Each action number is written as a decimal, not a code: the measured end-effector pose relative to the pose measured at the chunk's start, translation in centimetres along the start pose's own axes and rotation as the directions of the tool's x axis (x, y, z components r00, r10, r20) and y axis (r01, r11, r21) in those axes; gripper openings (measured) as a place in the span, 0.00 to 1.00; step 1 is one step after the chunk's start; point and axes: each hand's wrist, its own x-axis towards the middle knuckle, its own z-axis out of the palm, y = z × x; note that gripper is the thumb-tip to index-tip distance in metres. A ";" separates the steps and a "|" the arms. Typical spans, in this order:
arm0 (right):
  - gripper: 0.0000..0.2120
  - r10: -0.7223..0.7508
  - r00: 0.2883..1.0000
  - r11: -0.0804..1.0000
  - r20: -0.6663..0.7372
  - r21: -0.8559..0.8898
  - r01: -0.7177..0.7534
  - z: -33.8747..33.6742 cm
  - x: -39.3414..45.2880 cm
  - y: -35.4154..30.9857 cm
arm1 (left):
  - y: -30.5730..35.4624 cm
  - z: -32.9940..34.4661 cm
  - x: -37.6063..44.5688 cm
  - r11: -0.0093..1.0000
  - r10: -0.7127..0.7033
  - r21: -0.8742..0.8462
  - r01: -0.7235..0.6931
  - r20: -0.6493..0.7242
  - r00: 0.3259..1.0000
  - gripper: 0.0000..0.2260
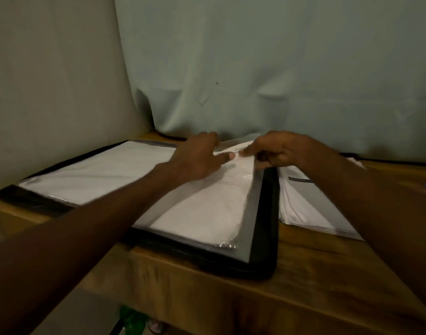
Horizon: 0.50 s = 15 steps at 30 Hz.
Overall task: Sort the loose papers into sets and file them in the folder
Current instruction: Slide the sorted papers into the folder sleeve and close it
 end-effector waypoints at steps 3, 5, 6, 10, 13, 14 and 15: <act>0.16 0.064 0.998 0.995 -0.024 -0.077 -0.066 2.6 -3.3 1.2 | 3.4 -0.8 -3.5 0.998 -0.022 -0.064 0.024 0.026 0.999 0.27; 0.11 0.046 0.998 0.996 -0.048 -0.074 -0.049 3.9 -5.4 1.2 | 4.7 -1.5 -6.1 0.994 -0.015 -0.111 0.019 0.034 0.999 0.27; 0.08 0.033 0.998 0.999 -0.053 -0.024 -0.034 4.3 -6.3 1.0 | 5.1 -2.0 -7.2 0.987 0.001 -0.159 0.004 0.028 1.000 0.27; 0.07 -0.047 0.999 0.919 -0.021 0.392 0.052 5.7 -9.0 -0.3 | 4.4 -6.3 -12.6 0.875 0.064 -0.481 -0.055 0.002 0.998 0.24; 0.08 -0.124 0.992 0.840 0.014 0.534 0.097 7.2 -9.8 -1.3 | 2.4 -9.2 -15.9 0.857 0.097 -0.507 -0.094 -0.020 0.995 0.36; 0.10 -0.159 0.987 0.837 0.035 0.534 0.116 8.0 -9.9 -1.7 | 1.3 -9.7 -16.7 0.882 0.080 -0.460 -0.101 -0.064 0.995 0.37; 0.13 -0.199 0.978 0.839 0.056 0.526 0.140 8.7 -9.7 -2.1 | 0.3 -9.7 -17.0 0.909 0.050 -0.404 -0.106 -0.146 0.988 0.34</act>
